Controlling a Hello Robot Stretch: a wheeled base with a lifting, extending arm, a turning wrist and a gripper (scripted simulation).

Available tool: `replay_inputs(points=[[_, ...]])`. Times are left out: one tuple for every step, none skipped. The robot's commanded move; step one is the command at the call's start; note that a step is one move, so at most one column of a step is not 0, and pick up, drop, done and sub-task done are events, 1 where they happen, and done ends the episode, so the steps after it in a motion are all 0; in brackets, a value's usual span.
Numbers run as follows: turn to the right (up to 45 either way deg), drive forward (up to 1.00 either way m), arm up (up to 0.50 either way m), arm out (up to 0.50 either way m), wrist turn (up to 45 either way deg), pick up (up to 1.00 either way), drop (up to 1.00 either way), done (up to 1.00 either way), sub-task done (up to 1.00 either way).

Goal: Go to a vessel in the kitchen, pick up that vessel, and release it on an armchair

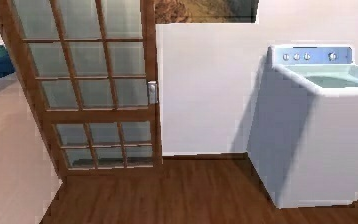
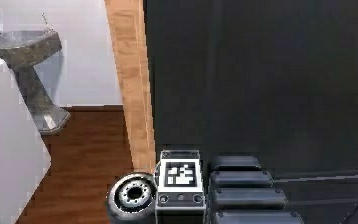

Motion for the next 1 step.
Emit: replay_inputs(points=[[-3.0, 0.0, 0.0, 0.0, 0.0, 0.0, 0.0, 0.0, 0.0]])
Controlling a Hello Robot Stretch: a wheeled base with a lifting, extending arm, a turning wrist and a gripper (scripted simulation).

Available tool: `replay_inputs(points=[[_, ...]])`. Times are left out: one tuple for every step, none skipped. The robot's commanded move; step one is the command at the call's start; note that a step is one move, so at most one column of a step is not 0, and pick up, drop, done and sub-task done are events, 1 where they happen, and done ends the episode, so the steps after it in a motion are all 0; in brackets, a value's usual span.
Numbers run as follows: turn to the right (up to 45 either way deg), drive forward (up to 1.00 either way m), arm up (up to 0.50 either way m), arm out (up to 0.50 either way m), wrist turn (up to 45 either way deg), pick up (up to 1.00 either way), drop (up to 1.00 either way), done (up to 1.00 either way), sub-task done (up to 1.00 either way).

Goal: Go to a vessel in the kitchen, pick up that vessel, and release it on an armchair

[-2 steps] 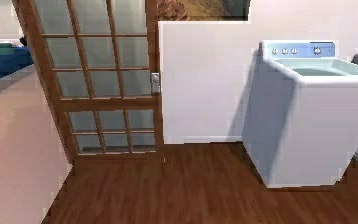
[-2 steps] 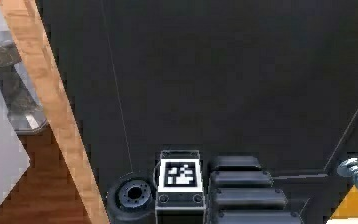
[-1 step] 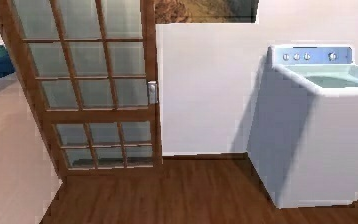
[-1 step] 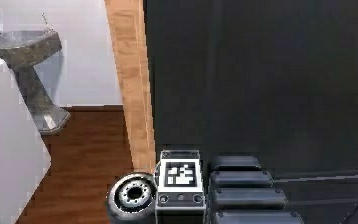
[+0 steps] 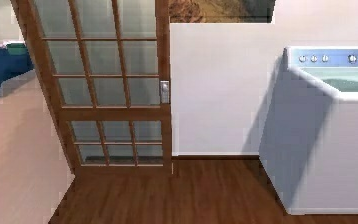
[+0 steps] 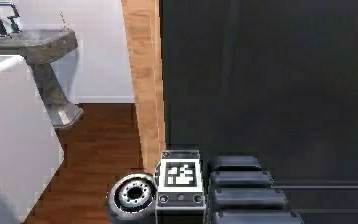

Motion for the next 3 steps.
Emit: replay_inputs(points=[[0.0, 0.3, 0.0, 0.0, 0.0, 0.0, 0.0, 0.0, 0.0], [-45.0, 0.0, 0.0, 0.0, 0.0, 0.0, 0.0, 0.0, 0.0], [0.0, 1.0, 0.0, 0.0, 0.0, 0.0, 0.0, 0.0, 0.0]])
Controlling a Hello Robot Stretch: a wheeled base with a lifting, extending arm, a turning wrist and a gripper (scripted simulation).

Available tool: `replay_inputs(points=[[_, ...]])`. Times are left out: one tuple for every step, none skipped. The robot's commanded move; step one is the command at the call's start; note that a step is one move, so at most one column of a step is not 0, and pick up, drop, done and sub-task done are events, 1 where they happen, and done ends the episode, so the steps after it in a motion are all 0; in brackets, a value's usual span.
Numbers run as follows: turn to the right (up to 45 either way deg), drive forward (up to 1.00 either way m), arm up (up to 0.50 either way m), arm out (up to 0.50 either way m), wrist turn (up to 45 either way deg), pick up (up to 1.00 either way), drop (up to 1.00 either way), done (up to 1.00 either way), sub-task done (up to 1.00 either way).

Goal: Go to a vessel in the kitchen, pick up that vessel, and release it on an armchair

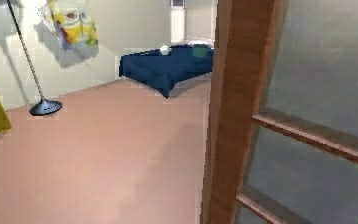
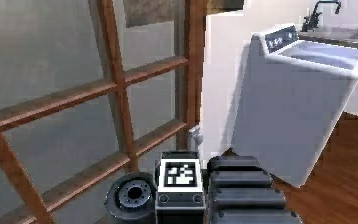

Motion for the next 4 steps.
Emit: replay_inputs(points=[[-12.0, 0.0, 0.0, 0.0, 0.0, 0.0, 0.0, 0.0, 0.0], [0.0, 0.05, 0.0, 0.0, 0.0, 0.0, 0.0, 0.0, 0.0], [-30.0, 0.0, 0.0, 0.0, 0.0, 0.0, 0.0, 0.0, 0.0], [0.0, 1.0, 0.0, 0.0, 0.0, 0.0, 0.0, 0.0, 0.0]])
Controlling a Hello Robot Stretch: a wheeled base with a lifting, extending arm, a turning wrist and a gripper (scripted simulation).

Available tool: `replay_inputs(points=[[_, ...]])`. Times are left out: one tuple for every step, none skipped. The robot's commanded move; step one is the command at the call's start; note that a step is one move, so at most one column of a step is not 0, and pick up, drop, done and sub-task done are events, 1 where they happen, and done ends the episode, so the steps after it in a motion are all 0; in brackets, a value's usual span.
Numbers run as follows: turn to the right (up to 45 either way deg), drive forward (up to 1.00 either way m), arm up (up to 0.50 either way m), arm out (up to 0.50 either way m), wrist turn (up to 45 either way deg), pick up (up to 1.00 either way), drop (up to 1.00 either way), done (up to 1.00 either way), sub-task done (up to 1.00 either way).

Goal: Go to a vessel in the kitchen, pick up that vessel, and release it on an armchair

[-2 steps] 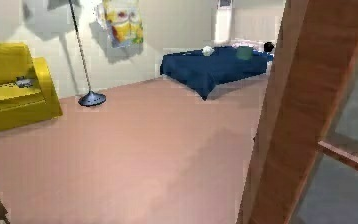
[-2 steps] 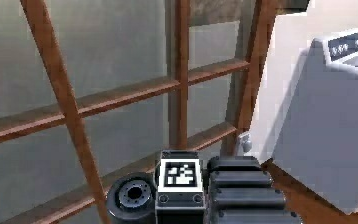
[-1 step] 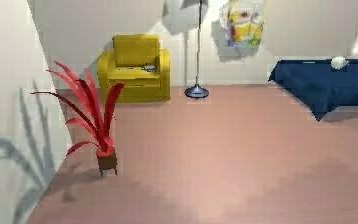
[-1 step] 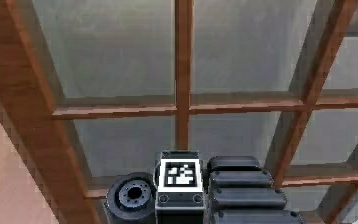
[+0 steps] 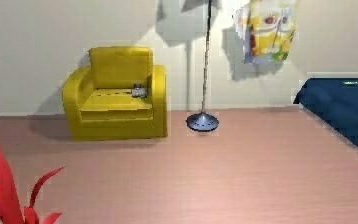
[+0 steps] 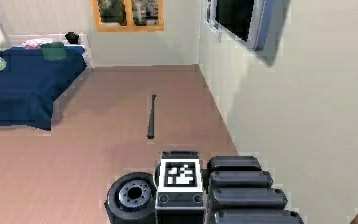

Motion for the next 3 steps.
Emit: replay_inputs(points=[[0.0, 0.5, 0.0, 0.0, 0.0, 0.0, 0.0, 0.0, 0.0], [-27.0, 0.0, 0.0, 0.0, 0.0, 0.0, 0.0, 0.0, 0.0], [0.0, 1.0, 0.0, 0.0, 0.0, 0.0, 0.0, 0.0, 0.0]])
